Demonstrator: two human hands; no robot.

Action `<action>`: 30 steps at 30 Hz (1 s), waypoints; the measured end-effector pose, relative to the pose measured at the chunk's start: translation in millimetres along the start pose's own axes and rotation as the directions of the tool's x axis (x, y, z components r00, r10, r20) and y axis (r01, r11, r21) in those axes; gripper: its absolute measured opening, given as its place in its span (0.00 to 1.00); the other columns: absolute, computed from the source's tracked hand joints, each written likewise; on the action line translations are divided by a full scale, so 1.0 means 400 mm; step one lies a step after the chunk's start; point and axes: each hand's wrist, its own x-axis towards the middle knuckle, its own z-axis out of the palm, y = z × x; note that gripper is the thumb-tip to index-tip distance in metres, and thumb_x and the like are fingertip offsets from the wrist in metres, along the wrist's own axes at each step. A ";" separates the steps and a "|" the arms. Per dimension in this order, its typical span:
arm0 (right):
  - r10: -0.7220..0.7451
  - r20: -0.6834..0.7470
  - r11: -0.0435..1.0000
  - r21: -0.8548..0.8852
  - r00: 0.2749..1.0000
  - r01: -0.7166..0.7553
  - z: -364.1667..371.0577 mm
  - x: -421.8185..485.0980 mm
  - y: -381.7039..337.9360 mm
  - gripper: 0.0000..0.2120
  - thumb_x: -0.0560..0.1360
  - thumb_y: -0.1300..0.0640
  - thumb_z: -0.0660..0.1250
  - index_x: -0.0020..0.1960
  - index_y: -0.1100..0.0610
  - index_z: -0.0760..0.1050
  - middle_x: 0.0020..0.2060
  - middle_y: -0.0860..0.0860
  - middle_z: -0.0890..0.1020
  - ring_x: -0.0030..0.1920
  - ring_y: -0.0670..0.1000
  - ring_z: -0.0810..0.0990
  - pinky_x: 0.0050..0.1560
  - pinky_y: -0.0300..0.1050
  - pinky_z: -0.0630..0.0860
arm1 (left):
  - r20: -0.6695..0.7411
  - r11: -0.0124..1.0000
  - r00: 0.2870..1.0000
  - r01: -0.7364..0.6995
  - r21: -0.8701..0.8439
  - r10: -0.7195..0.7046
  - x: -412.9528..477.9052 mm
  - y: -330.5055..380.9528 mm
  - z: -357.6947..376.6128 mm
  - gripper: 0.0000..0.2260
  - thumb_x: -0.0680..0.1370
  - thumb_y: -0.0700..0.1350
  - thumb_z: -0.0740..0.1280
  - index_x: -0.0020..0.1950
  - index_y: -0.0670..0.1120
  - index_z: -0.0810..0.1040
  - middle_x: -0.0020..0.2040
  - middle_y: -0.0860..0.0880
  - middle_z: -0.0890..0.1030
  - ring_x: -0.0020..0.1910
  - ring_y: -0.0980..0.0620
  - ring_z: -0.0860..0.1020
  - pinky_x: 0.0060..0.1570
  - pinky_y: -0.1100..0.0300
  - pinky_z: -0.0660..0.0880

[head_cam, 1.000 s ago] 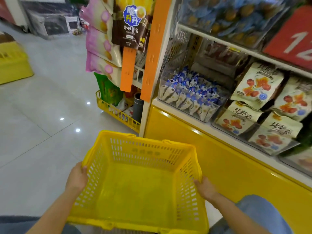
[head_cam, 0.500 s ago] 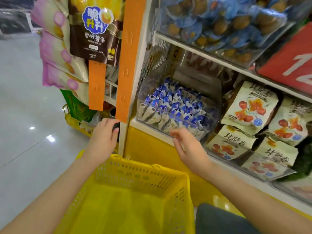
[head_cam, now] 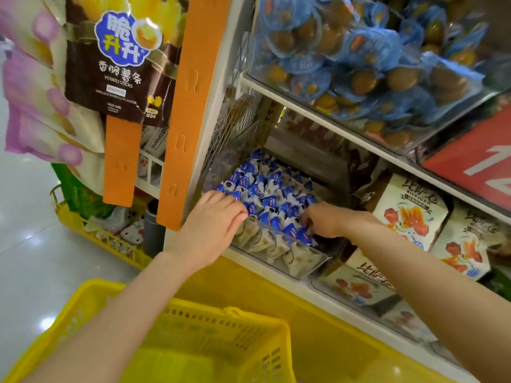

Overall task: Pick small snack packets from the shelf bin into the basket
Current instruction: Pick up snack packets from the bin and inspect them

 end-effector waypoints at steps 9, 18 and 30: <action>0.071 0.079 0.887 0.450 0.994 -0.100 -0.014 -0.017 -0.007 0.06 0.78 0.58 0.62 0.43 0.58 0.72 0.33 0.51 0.79 0.32 0.44 0.79 0.36 0.35 0.77 | -0.026 0.997 0.999 0.033 -0.072 -0.035 0.000 -0.004 0.019 0.16 0.80 0.49 0.52 0.59 0.50 0.76 0.54 0.53 0.78 0.58 0.53 0.72 0.68 0.57 0.55; 0.193 -0.488 0.978 0.165 0.851 -0.127 -0.012 -0.148 -0.014 0.08 0.79 0.54 0.58 0.50 0.56 0.74 0.44 0.53 0.80 0.43 0.55 0.79 0.40 0.46 0.73 | 0.022 0.994 0.997 0.080 -0.070 -0.078 -0.001 0.020 -0.005 0.15 0.82 0.48 0.52 0.62 0.50 0.73 0.59 0.52 0.76 0.62 0.53 0.68 0.69 0.58 0.52; 0.050 -0.368 0.017 0.930 0.928 0.368 0.152 -0.318 -0.110 0.04 0.78 0.61 0.60 0.45 0.59 0.71 0.36 0.53 0.81 0.34 0.44 0.82 0.37 0.39 0.81 | 0.407 0.140 0.854 0.468 -0.872 -0.323 -0.140 0.255 -0.059 0.12 0.76 0.40 0.66 0.59 0.42 0.75 0.50 0.47 0.82 0.45 0.57 0.80 0.47 0.66 0.76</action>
